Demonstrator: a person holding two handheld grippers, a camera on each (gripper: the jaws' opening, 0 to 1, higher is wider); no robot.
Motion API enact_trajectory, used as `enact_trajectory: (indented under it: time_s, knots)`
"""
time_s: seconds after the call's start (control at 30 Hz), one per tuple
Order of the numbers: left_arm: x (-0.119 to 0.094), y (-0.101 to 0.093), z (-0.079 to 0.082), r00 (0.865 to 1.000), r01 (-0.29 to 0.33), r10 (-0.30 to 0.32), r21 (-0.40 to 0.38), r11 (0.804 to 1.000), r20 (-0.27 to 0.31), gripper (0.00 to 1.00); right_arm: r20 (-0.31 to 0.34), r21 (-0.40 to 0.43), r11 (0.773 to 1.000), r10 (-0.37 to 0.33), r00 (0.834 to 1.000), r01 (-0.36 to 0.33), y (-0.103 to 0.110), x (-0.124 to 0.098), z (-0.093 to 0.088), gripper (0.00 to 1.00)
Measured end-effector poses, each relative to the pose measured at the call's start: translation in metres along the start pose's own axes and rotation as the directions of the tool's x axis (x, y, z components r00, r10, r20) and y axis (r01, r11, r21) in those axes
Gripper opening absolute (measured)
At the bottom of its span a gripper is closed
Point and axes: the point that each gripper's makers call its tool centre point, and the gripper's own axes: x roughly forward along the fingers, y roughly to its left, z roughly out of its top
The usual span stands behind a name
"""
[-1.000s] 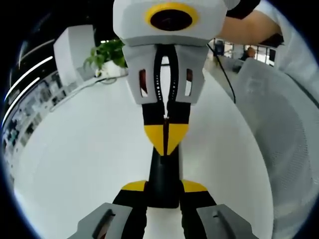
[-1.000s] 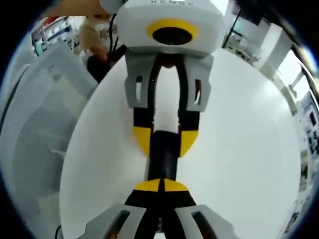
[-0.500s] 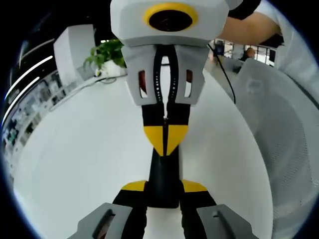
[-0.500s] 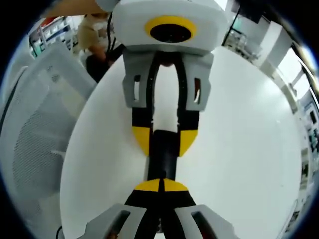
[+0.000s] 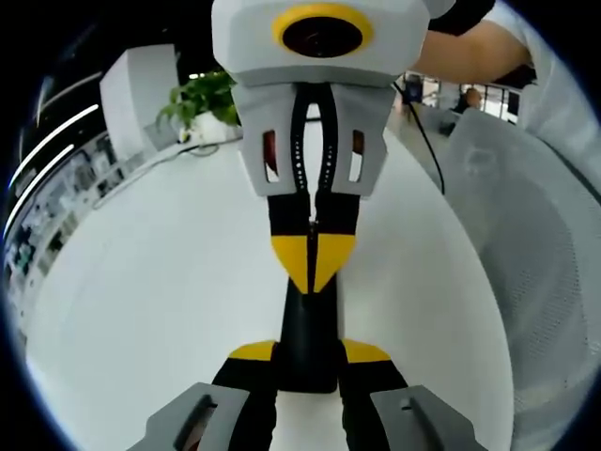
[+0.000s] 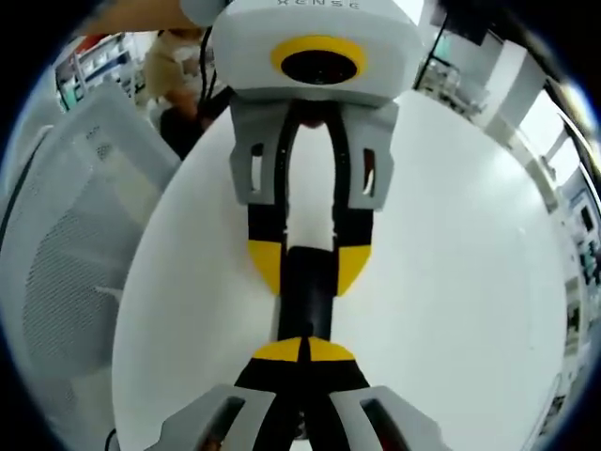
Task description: Press the specified remote control buttons in sequence, fully releasing each button before pressing the next.
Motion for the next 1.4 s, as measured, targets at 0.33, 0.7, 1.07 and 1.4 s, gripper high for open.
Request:
enact_trajectory:
  time_s: [0.33, 0.7, 1.07, 1.4]
  knots:
    - [0.0, 0.0, 0.0, 1.0, -0.001, 0.001, 0.002, 1.0, -0.002, 0.24, -0.013, -0.023, 1.0, -0.01, 1.0, 0.01, 0.0, 0.0, 0.0, 0.0]
    - [0.0, 0.0, -0.001, 1.0, -0.002, 0.002, 0.006, 1.0, -0.002, 0.24, 0.032, -0.018, 0.999, -0.039, 0.999, 0.04, -0.004, -0.013, 0.007, 0.0]
    - [0.0, 0.0, 0.0, 1.0, -0.003, 0.003, 0.006, 1.0, 0.001, 0.24, 0.036, -0.029, 0.998, -0.062, 0.997, 0.063, -0.005, -0.021, 0.011, 0.0]
    - [0.0, 0.0, 0.0, 1.0, -0.002, 0.002, 0.006, 1.0, 0.004, 0.24, 0.039, -0.038, 0.996, -0.074, 0.997, 0.075, -0.005, -0.028, 0.014, 0.0]
